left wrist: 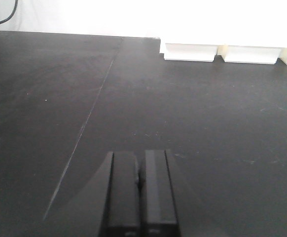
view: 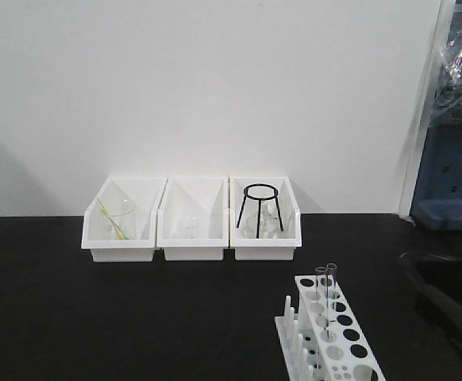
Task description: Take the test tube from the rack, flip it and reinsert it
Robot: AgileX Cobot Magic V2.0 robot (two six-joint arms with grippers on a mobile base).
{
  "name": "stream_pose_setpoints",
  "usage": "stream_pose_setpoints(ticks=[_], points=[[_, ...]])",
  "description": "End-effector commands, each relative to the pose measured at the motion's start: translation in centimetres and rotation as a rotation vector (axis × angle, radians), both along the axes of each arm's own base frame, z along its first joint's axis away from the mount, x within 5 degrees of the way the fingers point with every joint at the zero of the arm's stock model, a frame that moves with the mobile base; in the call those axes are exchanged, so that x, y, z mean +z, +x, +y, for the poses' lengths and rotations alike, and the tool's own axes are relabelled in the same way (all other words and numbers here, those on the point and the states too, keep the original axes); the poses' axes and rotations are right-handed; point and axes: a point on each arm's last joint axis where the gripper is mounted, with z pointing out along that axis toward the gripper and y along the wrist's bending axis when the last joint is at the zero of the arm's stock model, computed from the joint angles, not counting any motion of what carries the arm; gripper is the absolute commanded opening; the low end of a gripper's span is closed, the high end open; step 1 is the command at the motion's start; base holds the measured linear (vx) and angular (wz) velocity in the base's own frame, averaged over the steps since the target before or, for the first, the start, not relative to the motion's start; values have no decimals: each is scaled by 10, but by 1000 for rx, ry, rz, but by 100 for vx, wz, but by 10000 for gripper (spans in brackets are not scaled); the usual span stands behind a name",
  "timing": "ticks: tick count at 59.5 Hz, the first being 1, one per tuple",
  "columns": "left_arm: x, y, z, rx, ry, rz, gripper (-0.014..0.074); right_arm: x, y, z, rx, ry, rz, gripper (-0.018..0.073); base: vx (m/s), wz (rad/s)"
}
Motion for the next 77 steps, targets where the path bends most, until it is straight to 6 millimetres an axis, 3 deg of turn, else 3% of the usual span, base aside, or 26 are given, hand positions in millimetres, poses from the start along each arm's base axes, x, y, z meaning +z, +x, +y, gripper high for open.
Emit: stream_pose_setpoints(ticks=[1, 9, 16, 24, 30, 38, 45, 54, 77], points=[[8, 1, -1, -11, 5, -99, -6, 13, 0, -9, -93, 116, -11, 299, 0, 0], [8, 1, -1, -11, 5, -99, -6, 17, -7, -26, -268, 193, -4, 137, 0, 0], [8, 1, -1, -11, 5, -99, -6, 13, -23, -37, -391, 69, 18, -17, 0, 0], [8, 1, -1, -11, 5, -99, -6, 9, -51, -40, -412, -147, -22, -12, 0, 0], [8, 1, -1, -11, 5, -99, -6, -8, -67, -41, -417, -207, -104, -12, 0, 0], [8, 1, -1, -11, 5, -99, -6, -49, -79, -42, -406, -83, -103, -12, 0, 0], [8, 1, -1, -11, 5, -99, -6, -97, -83, -42, -399, -32, -21, -12, 0, 0], [8, 1, -1, -11, 5, -99, -6, -135, -82, -45, -447, -16, 40, -12, 0, 0], [8, 1, -1, -11, 5, -99, -6, -140, -82, -48, -502, -27, 91, -12, 0, 0]])
